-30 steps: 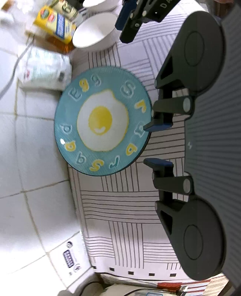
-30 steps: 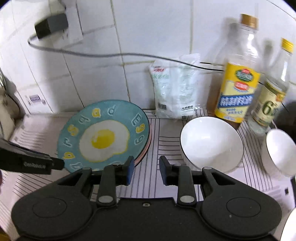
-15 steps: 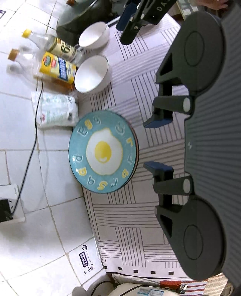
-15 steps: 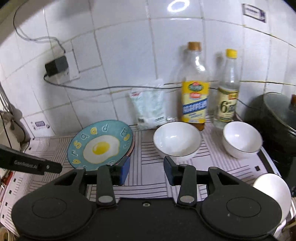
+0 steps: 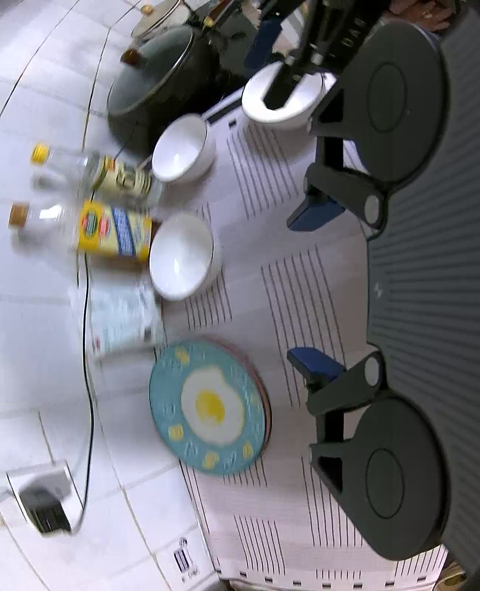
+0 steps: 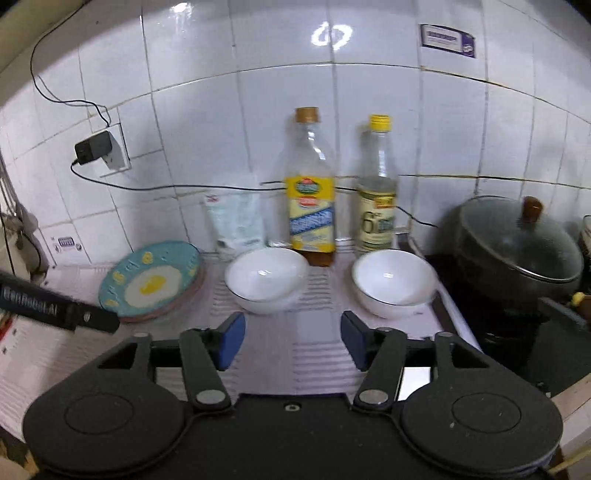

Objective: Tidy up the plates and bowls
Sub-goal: 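Move the right gripper to the white bowl beside the stove, then grasp the white bowl rim with the right gripper and lift it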

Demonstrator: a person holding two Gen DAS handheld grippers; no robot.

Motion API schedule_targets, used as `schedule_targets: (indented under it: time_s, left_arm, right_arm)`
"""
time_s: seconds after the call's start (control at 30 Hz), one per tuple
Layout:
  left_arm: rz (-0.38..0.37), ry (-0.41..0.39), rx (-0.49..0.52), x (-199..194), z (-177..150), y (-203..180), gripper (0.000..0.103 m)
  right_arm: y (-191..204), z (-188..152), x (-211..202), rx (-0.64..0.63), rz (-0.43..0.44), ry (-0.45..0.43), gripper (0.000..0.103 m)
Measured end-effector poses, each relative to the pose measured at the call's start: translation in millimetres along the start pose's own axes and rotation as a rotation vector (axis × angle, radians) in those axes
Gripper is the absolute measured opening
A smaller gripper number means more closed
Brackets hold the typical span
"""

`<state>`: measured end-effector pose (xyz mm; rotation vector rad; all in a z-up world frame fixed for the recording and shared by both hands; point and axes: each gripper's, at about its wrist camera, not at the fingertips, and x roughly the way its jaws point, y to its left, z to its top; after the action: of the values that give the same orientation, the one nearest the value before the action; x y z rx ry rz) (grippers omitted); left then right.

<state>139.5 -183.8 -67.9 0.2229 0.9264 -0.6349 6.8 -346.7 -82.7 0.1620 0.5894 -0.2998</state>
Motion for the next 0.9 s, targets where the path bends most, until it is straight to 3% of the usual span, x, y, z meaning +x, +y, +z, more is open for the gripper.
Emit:
schedule_targets:
  time_s: [0.23, 0.33, 0.43, 0.9]
  left_arm:
    - [-0.056, 0.001, 0.046, 14.3, -2.7, -67.0, 0.084]
    - [-0.075, -0.001, 0.064, 24.0, -2.3, -92.2, 0.086]
    - [-0.091, 0.015, 0.077, 37.1, -2.7, -112.7, 0.091]
    - [-0.126, 0.15, 0.089, 91.4, 6.6, -157.7, 0.091]
  right_arm:
    - [-60.4, -31.4, -11.7, -0.022, -0.036, 0.039, 0.077]
    - [-82.7, -45.5, -14.5, -0.026, -0.034, 0.038, 0.093]
    - [-96.7, -57.7, -13.8, -0.043, -0.028, 0.035, 0.093]
    - [-122.1, -100.0, 26.8, -0.069, 0.021, 0.168, 0.094]
